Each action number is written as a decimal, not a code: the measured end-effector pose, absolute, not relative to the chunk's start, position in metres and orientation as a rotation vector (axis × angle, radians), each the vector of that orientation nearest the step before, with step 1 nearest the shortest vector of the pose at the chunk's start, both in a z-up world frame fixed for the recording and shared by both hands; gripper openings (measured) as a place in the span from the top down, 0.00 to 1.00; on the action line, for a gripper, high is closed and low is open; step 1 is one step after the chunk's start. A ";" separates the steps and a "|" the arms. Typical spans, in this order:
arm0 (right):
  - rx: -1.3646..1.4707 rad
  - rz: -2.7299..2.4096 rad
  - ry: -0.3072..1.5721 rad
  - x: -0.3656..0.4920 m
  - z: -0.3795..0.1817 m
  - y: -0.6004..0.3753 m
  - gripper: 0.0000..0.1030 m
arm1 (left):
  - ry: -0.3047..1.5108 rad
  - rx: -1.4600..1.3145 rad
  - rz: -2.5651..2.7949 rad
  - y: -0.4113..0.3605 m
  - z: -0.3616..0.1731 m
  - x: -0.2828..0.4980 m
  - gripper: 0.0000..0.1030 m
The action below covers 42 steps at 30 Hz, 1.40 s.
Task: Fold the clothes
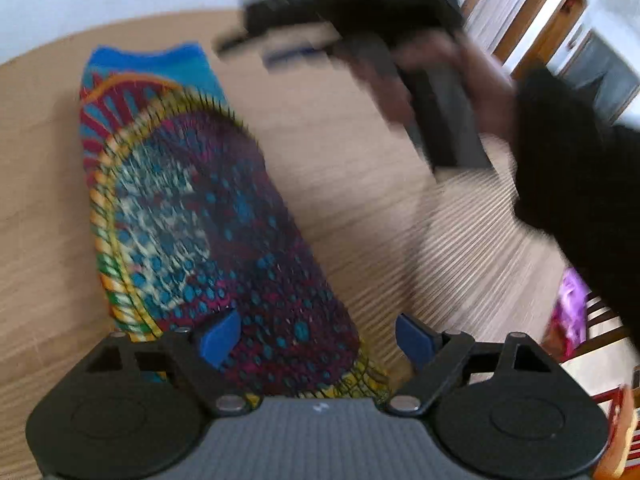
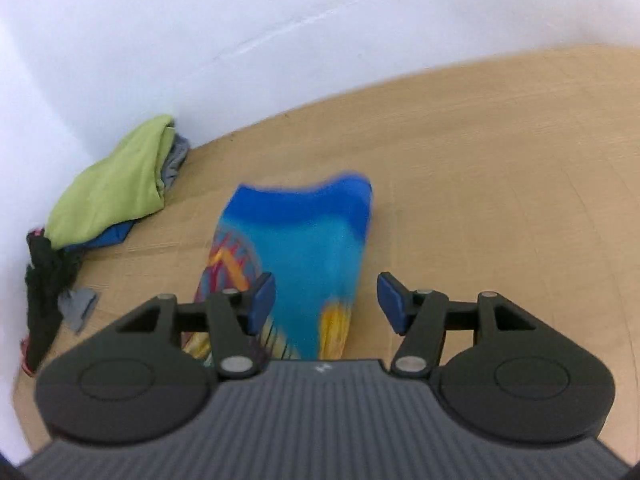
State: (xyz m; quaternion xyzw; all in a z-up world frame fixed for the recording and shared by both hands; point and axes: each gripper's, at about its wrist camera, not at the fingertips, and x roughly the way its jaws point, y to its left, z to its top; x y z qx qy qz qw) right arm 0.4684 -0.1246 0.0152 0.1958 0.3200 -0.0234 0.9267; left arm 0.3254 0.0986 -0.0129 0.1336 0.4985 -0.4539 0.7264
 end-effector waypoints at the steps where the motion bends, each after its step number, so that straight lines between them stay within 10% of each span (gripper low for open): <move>1: 0.327 -0.001 0.643 0.481 0.012 -0.127 0.42 | 1.120 0.303 -0.972 0.094 -0.018 0.324 0.15; 18: -0.081 0.529 0.837 0.566 -0.024 -0.170 0.45 | 1.291 0.152 -0.710 0.072 -0.022 0.333 0.08; 22: -0.122 0.554 0.812 0.561 -0.021 -0.163 0.87 | 1.299 0.183 -0.699 0.066 -0.024 0.332 0.08; 42: 0.019 0.579 0.679 0.561 -0.004 -0.175 0.96 | 1.310 0.160 -0.729 0.061 -0.025 0.325 0.03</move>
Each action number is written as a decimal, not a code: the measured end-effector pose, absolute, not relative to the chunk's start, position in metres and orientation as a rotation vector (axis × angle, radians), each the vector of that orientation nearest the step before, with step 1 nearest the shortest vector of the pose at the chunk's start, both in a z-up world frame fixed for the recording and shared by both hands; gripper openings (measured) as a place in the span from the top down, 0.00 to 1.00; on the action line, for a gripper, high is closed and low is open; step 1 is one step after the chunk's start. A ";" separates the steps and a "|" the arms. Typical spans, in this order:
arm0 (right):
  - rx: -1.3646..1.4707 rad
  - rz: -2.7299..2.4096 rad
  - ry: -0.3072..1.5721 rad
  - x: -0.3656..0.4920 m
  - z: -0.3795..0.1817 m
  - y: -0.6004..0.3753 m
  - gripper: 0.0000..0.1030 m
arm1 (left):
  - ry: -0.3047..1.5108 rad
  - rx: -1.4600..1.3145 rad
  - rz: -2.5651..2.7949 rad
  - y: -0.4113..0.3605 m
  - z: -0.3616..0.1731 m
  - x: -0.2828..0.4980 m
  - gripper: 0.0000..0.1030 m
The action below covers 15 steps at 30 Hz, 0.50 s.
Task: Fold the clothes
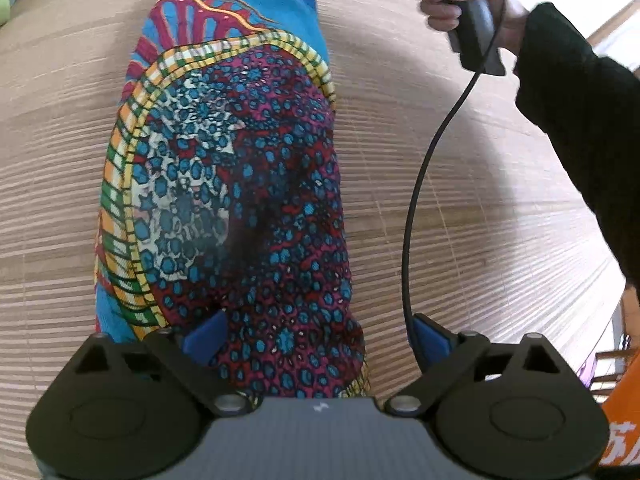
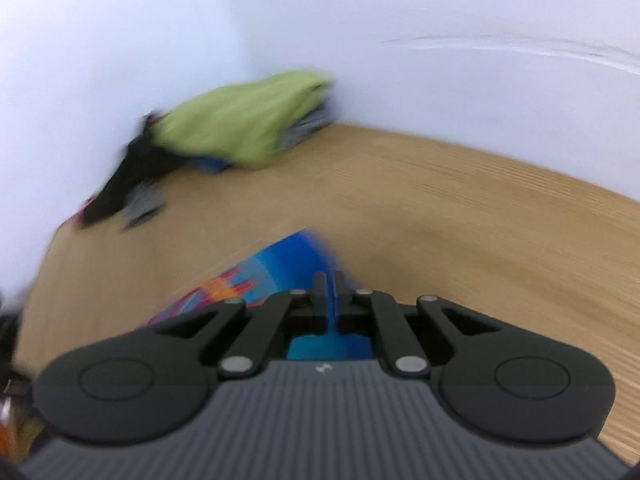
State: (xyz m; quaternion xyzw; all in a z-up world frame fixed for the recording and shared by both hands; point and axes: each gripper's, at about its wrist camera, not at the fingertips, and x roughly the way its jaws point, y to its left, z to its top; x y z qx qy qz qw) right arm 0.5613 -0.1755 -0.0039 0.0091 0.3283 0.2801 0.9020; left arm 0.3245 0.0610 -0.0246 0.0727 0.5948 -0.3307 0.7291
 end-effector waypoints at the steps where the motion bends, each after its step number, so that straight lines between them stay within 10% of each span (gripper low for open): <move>1: -0.054 0.568 0.716 0.562 -0.014 -0.165 0.96 | 1.309 0.164 -0.734 0.060 -0.024 0.324 0.03; 11: 0.277 0.273 0.703 0.494 -0.001 -0.181 0.56 | 1.236 0.048 -0.762 0.104 -0.001 0.317 0.09; 15: 0.535 0.252 0.825 0.416 -0.015 -0.168 0.56 | 1.179 0.027 -0.758 0.129 0.007 0.321 0.10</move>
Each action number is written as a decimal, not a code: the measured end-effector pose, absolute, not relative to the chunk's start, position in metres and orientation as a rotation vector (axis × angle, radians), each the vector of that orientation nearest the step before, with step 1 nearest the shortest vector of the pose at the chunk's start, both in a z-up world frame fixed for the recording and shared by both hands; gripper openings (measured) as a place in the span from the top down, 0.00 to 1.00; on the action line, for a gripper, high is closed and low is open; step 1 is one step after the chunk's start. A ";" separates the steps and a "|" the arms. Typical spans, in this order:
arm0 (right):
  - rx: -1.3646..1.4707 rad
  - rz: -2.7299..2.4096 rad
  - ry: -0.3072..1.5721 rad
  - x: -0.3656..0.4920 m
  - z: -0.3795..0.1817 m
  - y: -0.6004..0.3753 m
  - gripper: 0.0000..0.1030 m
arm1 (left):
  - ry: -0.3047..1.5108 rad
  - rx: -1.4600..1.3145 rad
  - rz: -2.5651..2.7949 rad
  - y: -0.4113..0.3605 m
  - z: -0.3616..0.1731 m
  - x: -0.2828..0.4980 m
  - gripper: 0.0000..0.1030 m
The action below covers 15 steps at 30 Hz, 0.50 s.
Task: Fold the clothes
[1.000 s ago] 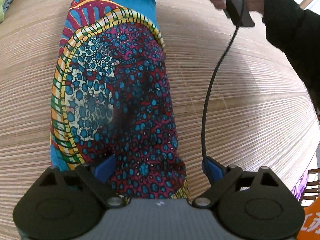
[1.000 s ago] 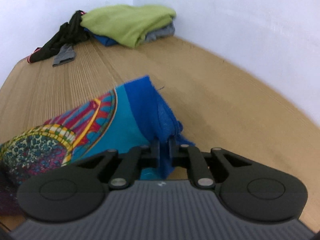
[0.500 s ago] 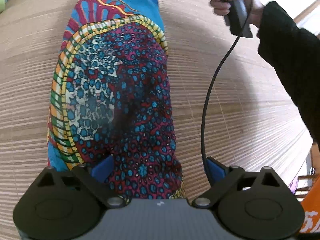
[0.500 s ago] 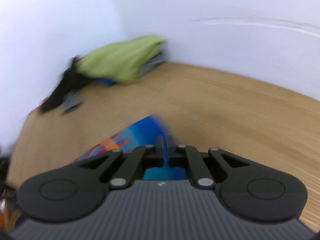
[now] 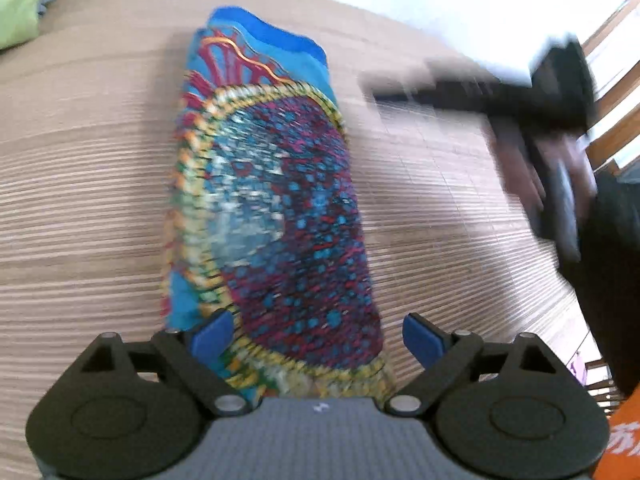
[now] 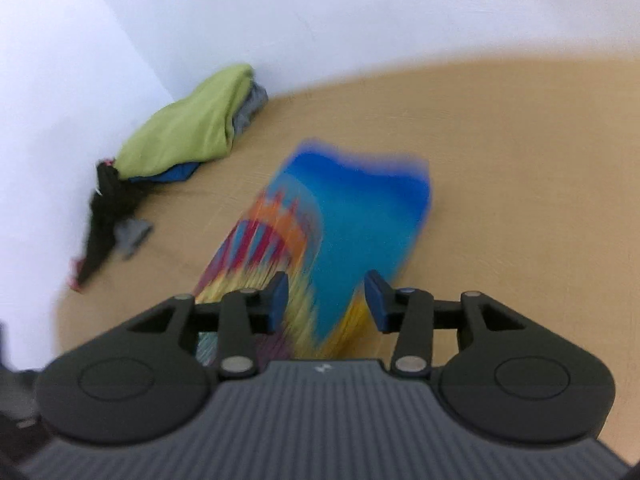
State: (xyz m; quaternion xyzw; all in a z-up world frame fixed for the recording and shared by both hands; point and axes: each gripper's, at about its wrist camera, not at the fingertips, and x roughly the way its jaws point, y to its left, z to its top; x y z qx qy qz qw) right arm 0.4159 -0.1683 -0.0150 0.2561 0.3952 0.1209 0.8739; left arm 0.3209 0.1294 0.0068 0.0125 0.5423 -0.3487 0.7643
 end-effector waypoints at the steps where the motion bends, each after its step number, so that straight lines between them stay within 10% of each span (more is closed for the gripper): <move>1: 0.597 0.257 0.875 0.394 -0.026 -0.159 0.55 | 1.164 0.012 -0.758 0.141 0.008 0.320 0.10; 13: 0.882 0.174 0.863 0.268 -0.066 -0.060 0.58 | 1.196 -0.024 -0.822 0.192 -0.027 0.328 0.16; 15: 0.882 0.165 0.828 0.267 -0.057 -0.044 0.87 | 1.205 -0.035 -0.853 0.195 -0.028 0.328 0.20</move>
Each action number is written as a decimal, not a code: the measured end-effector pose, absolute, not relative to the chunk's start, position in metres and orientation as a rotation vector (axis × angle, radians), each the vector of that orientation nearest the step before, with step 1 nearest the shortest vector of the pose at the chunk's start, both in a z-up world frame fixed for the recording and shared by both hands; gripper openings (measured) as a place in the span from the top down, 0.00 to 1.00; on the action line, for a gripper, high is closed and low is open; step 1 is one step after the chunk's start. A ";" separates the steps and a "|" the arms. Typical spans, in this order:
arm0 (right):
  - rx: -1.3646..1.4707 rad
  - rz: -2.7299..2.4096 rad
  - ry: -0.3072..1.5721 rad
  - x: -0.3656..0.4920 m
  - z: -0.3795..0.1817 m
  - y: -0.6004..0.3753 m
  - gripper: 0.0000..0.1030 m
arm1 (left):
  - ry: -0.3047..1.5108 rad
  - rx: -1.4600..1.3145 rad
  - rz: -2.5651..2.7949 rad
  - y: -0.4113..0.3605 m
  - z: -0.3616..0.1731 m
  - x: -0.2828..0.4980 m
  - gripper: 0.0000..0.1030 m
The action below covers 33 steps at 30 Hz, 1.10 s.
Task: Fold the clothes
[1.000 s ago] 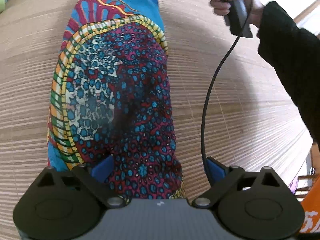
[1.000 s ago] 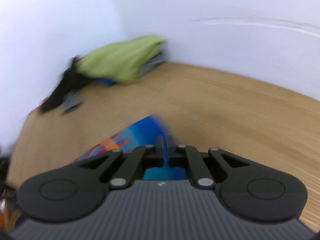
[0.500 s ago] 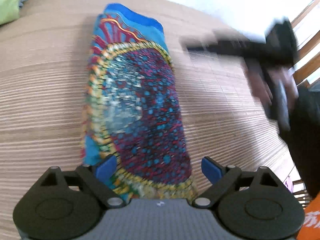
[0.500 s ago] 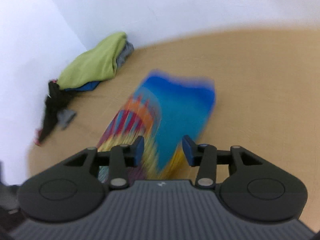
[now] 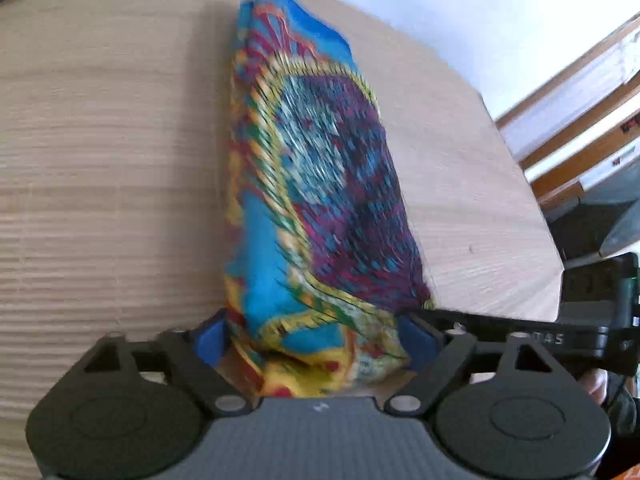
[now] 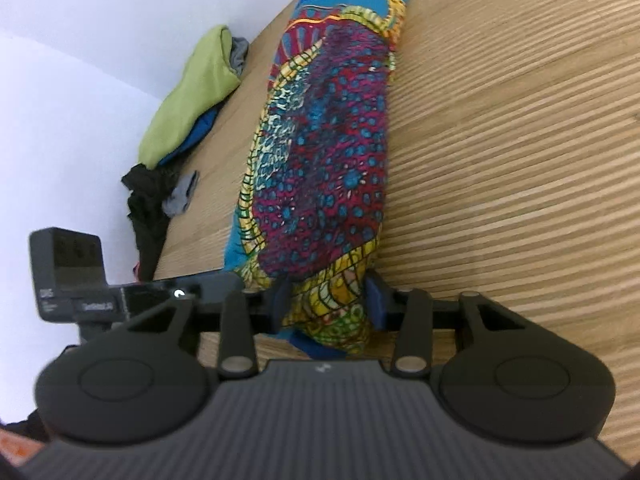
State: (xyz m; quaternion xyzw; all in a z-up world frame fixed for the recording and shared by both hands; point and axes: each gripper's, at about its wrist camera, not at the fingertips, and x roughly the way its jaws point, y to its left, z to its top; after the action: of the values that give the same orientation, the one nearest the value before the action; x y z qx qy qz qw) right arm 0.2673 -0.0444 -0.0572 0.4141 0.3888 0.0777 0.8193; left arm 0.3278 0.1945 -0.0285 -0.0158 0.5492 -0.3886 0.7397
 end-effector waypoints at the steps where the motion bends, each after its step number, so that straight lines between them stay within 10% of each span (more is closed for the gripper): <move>1: 0.884 0.171 0.799 0.265 -0.050 -0.038 0.87 | 1.209 -0.040 -0.868 0.196 -0.029 0.327 0.15; 12: 0.737 0.364 0.947 0.256 -0.043 0.029 0.80 | 1.103 0.130 -0.770 0.229 0.008 0.312 0.15; 19: 0.801 0.121 0.758 0.234 -0.021 -0.049 0.44 | 1.053 0.301 -0.809 0.183 0.019 0.275 0.15; 33: 0.968 0.335 0.999 0.253 -0.067 0.002 0.45 | 1.291 -0.084 -0.624 0.282 -0.032 0.315 0.13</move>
State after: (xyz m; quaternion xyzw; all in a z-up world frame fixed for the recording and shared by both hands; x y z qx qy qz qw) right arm 0.2529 0.0018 -0.0669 0.4439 0.4580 0.1534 0.7547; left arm 0.3153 0.2823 -0.0316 -0.0384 0.5914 -0.2859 0.7530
